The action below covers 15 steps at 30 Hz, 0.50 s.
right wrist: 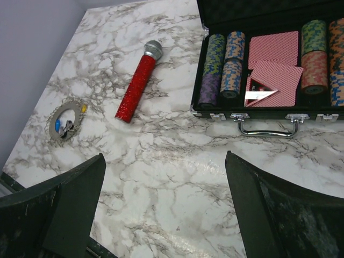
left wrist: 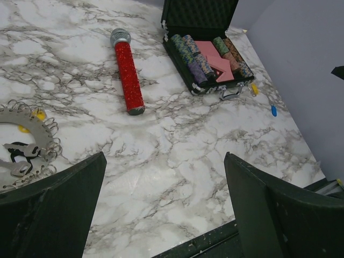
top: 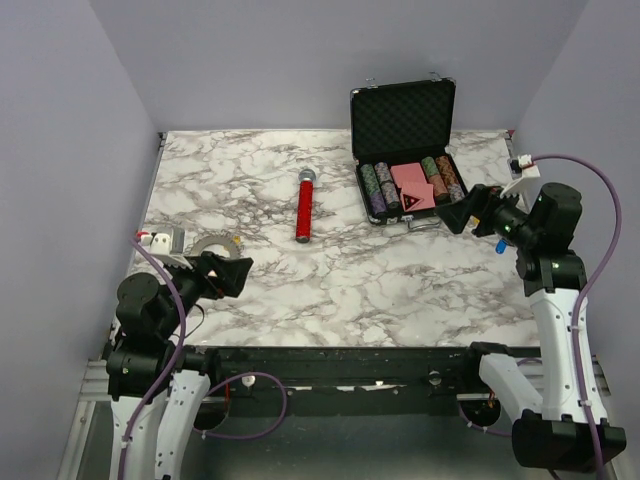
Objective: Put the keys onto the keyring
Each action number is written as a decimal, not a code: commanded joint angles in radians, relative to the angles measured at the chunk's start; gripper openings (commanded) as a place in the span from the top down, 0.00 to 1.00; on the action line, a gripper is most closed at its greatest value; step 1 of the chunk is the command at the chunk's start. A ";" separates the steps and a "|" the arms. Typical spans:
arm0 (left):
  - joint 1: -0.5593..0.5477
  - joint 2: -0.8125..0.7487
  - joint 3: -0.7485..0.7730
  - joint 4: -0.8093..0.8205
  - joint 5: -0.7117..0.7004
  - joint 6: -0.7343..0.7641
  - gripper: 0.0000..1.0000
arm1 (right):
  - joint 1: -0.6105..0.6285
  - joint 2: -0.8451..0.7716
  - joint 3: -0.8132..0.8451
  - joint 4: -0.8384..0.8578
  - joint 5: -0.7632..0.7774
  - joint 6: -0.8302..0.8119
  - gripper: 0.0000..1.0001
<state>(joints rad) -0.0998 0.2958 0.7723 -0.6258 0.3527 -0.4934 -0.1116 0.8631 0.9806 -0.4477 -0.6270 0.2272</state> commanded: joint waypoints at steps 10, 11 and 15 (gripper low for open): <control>0.000 -0.029 -0.025 -0.025 0.009 0.035 0.01 | -0.014 -0.010 0.017 -0.025 0.000 -0.006 0.00; 0.000 -0.029 -0.030 -0.023 0.009 0.032 0.01 | -0.017 -0.009 0.017 -0.026 -0.007 -0.008 0.00; -0.001 -0.032 -0.044 -0.008 0.011 0.016 0.01 | -0.025 -0.001 0.021 -0.032 -0.020 -0.014 0.00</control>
<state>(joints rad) -0.0998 0.2771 0.7494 -0.6342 0.3527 -0.4744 -0.1253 0.8551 0.9806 -0.4633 -0.6189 0.2268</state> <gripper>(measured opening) 0.987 0.997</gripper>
